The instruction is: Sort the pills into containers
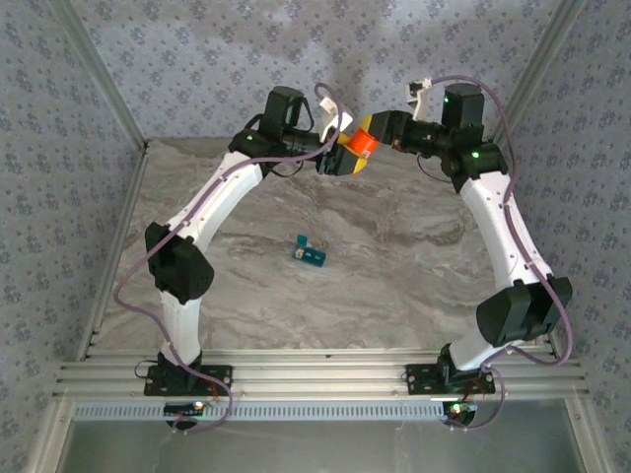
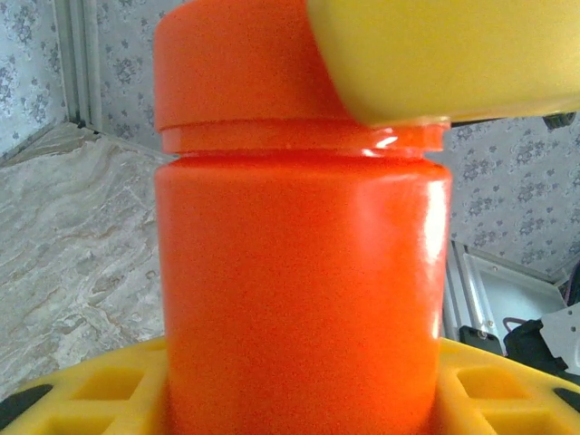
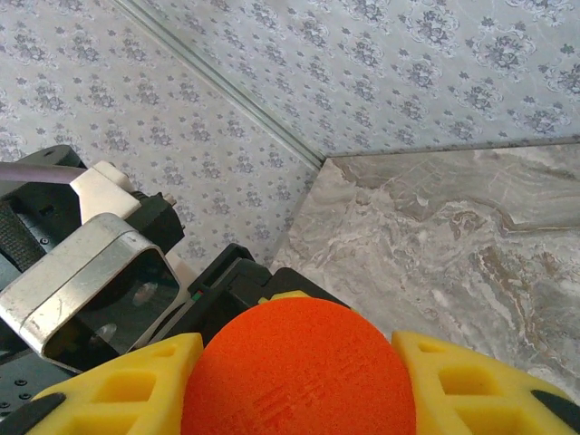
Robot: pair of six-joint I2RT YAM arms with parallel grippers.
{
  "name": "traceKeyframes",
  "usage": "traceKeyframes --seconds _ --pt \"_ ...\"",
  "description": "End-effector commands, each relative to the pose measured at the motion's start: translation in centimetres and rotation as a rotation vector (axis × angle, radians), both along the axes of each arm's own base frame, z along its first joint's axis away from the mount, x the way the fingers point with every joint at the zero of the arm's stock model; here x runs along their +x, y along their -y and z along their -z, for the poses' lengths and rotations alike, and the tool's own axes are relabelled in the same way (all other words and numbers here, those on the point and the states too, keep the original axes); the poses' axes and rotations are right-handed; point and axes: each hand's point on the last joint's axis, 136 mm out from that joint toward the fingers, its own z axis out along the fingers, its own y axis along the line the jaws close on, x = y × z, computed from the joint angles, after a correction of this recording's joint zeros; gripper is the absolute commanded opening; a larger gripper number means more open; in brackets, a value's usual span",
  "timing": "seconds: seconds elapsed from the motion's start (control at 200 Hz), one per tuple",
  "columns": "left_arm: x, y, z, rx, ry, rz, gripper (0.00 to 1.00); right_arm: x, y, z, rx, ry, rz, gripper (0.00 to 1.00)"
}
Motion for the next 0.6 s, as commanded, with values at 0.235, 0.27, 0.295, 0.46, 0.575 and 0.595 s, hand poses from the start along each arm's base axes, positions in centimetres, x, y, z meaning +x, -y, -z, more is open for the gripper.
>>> traceKeyframes --seconds 0.235,0.27,0.295,0.46,0.575,0.595 --pt "2.0 -0.2 -1.9 0.001 0.130 -0.115 0.00 -0.4 -1.5 1.8 0.042 -0.145 0.155 0.14" --pt "2.2 -0.2 -1.9 0.004 0.137 -0.129 0.00 -0.5 -1.6 2.0 0.037 -0.147 0.172 0.14" --pt "2.4 -0.2 -1.9 0.007 0.141 -0.136 0.00 -0.6 -1.7 2.2 0.029 -0.147 0.187 0.13" --pt "2.6 -0.2 -2.1 0.009 0.160 -0.154 0.00 -0.9 -2.0 2.3 0.011 -0.131 0.219 0.13" --pt "2.7 -0.2 -2.0 0.013 0.166 -0.161 0.00 -0.9 -2.0 2.2 0.006 -0.129 0.237 0.11" --pt "2.8 -0.2 -2.0 0.014 0.168 -0.163 0.00 -0.9 -1.9 2.2 0.006 -0.127 0.239 0.11"
